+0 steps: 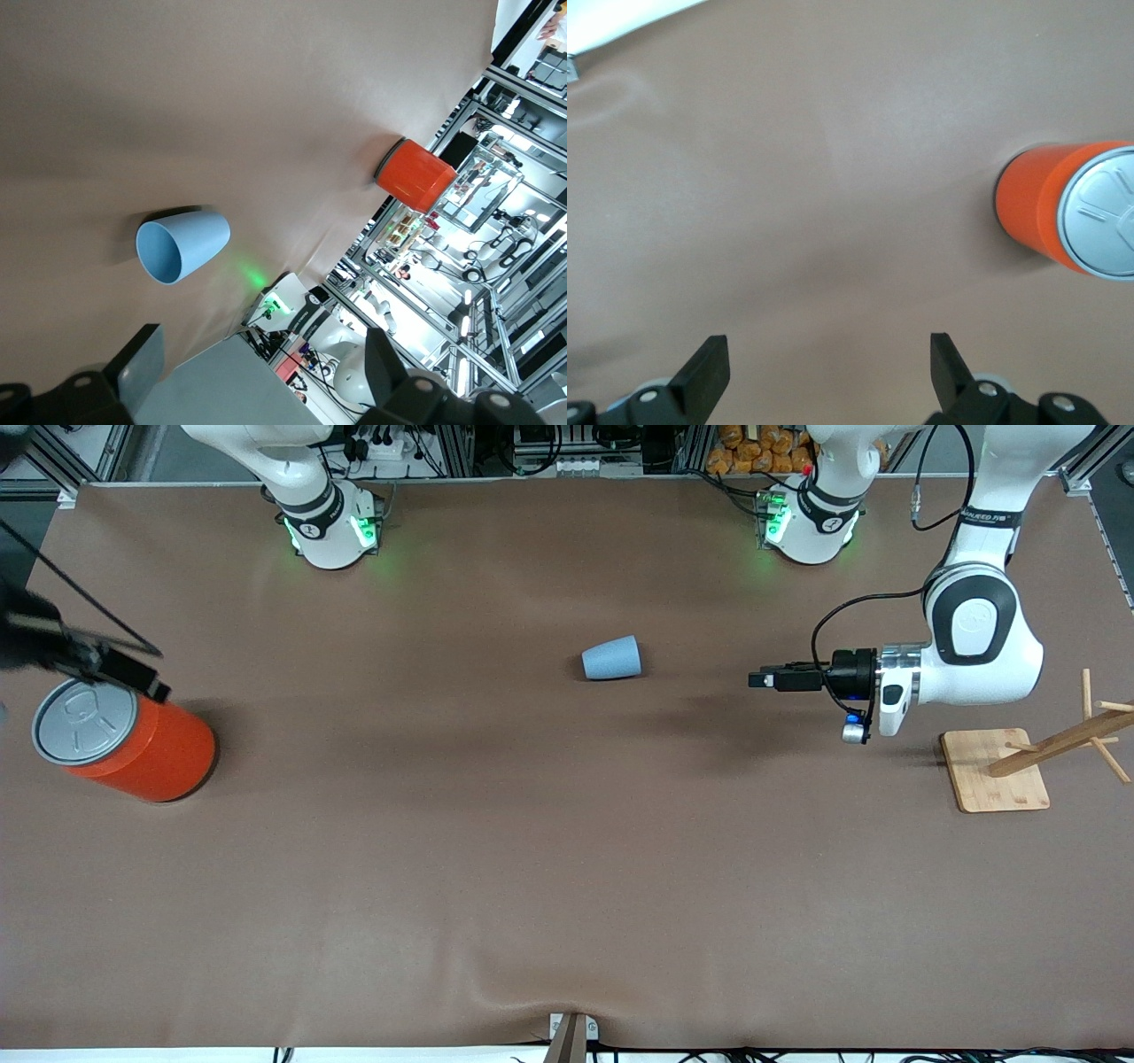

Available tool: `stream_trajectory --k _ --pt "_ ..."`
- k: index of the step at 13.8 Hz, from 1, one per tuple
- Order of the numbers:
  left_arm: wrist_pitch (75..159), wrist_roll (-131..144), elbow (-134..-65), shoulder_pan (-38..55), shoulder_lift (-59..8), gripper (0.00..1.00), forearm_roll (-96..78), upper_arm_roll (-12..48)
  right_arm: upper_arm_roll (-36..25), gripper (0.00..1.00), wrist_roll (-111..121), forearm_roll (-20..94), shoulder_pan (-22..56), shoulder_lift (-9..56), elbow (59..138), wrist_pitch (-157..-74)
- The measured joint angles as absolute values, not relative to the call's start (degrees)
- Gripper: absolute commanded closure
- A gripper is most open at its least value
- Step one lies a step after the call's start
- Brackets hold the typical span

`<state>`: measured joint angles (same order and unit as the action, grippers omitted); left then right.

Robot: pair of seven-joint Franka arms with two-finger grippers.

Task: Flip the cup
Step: 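Move the left gripper toward the cup's open rim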

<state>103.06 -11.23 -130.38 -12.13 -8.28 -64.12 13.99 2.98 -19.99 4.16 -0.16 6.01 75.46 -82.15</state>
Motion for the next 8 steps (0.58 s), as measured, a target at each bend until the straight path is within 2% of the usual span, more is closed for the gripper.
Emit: stream_trajectory --k 2,6,8 --pt "103.81 -14.36 -131.65 -12.14 -8.53 0.0 -64.86 13.99 2.96 0.0 -20.0 3.17 -0.17 2.54 78.81 -82.56" --pt "104.79 -21.42 -133.82 -12.14 -10.93 0.0 -68.45 13.99 3.1 0.0 -18.28 2.51 -0.15 -1.35 88.31 -90.19" --pt "105.68 -23.66 -134.65 -12.07 -11.93 0.0 -69.95 14.02 2.92 0.0 -16.13 2.13 -0.23 -1.81 89.25 -91.26"
